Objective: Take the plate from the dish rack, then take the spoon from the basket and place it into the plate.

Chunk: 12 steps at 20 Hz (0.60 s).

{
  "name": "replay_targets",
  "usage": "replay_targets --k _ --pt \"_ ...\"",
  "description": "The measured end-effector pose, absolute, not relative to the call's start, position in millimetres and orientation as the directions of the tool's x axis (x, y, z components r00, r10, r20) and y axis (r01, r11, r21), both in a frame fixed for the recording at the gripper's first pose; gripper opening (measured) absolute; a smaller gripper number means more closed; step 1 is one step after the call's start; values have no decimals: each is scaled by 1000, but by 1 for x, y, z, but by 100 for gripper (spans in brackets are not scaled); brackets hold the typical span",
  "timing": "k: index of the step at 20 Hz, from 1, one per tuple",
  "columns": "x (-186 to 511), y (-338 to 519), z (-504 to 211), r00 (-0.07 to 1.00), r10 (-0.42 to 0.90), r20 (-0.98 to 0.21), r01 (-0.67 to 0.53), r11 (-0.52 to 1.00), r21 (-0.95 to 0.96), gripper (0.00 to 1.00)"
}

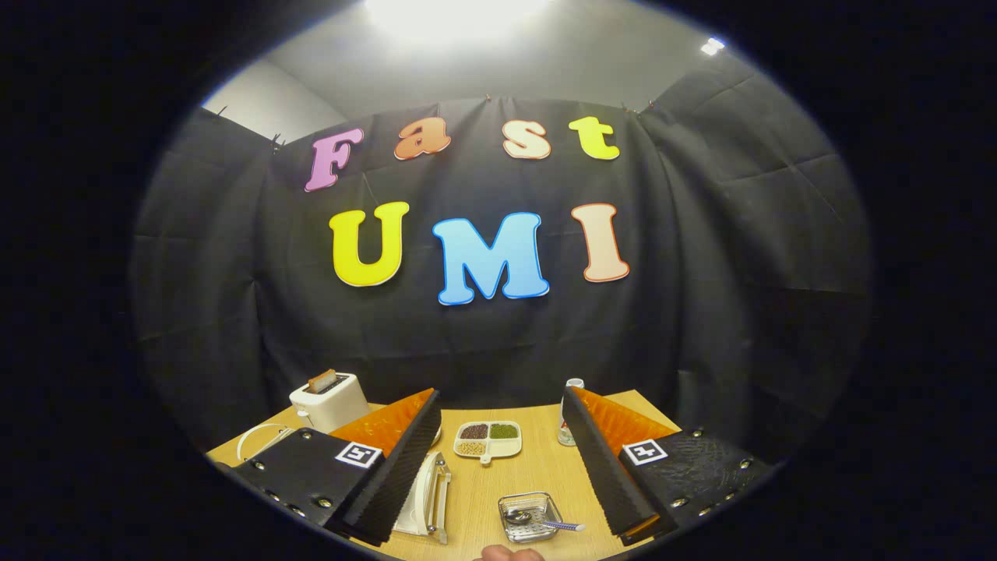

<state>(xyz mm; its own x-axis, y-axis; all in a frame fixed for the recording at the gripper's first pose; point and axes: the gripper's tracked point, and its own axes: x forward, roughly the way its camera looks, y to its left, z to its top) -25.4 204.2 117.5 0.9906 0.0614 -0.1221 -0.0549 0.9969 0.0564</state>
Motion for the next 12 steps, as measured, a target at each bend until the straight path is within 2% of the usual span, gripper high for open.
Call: replay_targets --k 6,12 --pt "-3 256 99 928 111 -356 -91 993 74 97" --pt "-1 301 61 793 162 -588 -118 987 112 97"
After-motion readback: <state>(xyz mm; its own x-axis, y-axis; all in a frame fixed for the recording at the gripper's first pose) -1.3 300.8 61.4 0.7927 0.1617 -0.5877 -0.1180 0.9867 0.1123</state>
